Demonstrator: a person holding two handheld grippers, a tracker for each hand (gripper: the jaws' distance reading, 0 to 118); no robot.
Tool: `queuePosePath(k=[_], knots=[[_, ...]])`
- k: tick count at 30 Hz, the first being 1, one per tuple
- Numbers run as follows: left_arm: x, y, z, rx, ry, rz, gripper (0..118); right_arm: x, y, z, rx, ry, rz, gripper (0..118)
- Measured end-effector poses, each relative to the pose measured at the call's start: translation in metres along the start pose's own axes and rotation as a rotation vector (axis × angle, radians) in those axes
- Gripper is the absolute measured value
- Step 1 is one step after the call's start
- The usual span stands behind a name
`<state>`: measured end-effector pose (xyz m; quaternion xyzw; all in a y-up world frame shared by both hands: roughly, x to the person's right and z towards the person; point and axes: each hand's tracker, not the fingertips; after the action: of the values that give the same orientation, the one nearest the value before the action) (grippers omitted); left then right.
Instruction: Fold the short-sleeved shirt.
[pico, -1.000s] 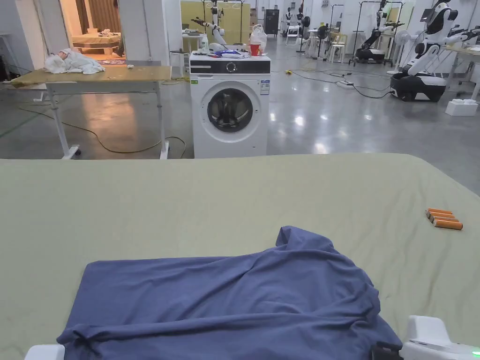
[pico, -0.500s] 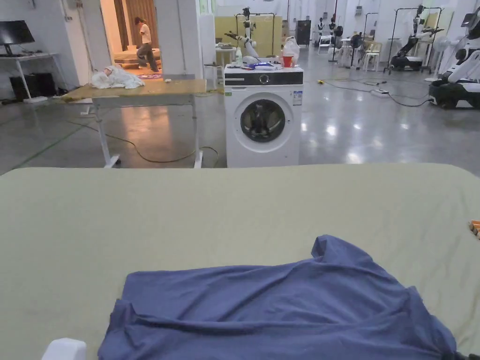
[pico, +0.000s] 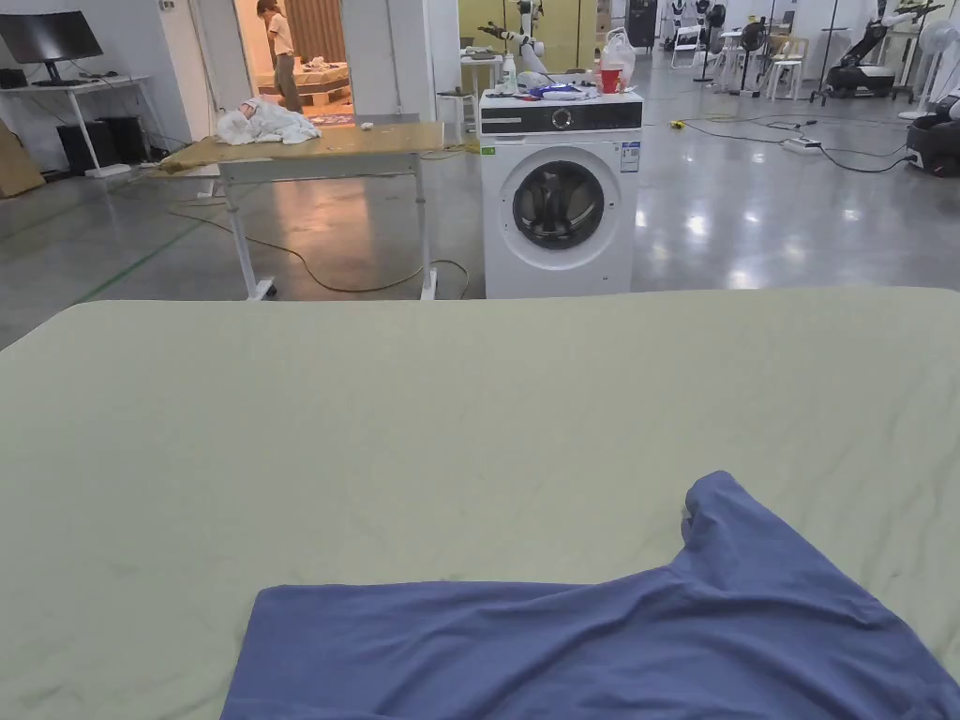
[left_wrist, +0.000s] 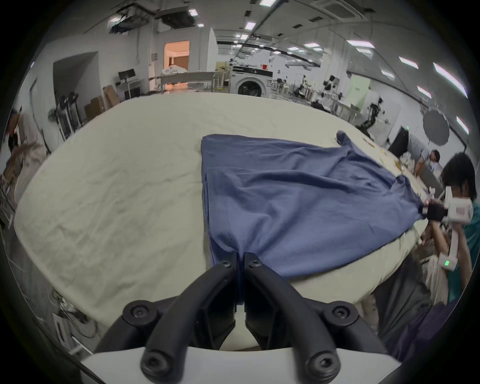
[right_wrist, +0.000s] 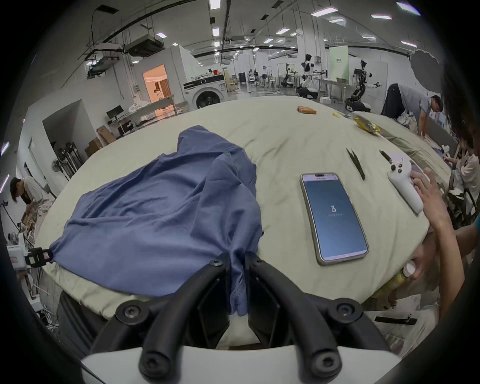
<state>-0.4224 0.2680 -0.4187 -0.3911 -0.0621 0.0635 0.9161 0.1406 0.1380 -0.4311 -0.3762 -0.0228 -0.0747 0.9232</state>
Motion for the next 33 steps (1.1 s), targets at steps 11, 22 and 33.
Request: queuePosePath(k=[11, 22, 33], knots=[[0.075, -0.044, 0.103, 0.464, 0.1, -0.158, 77, -0.022, 0.026, 0.054, 0.316, 0.063, 0.087, 62], [0.15, -0.071, 0.155, 0.661, 0.161, -0.31, 59, -0.072, 0.042, 0.094, 0.535, 0.257, 0.086, 48], [0.149, -0.088, 0.172, 0.743, 0.141, -0.281, 0, -0.102, 0.034, 0.106, 0.557, 0.162, 0.326, 0]])
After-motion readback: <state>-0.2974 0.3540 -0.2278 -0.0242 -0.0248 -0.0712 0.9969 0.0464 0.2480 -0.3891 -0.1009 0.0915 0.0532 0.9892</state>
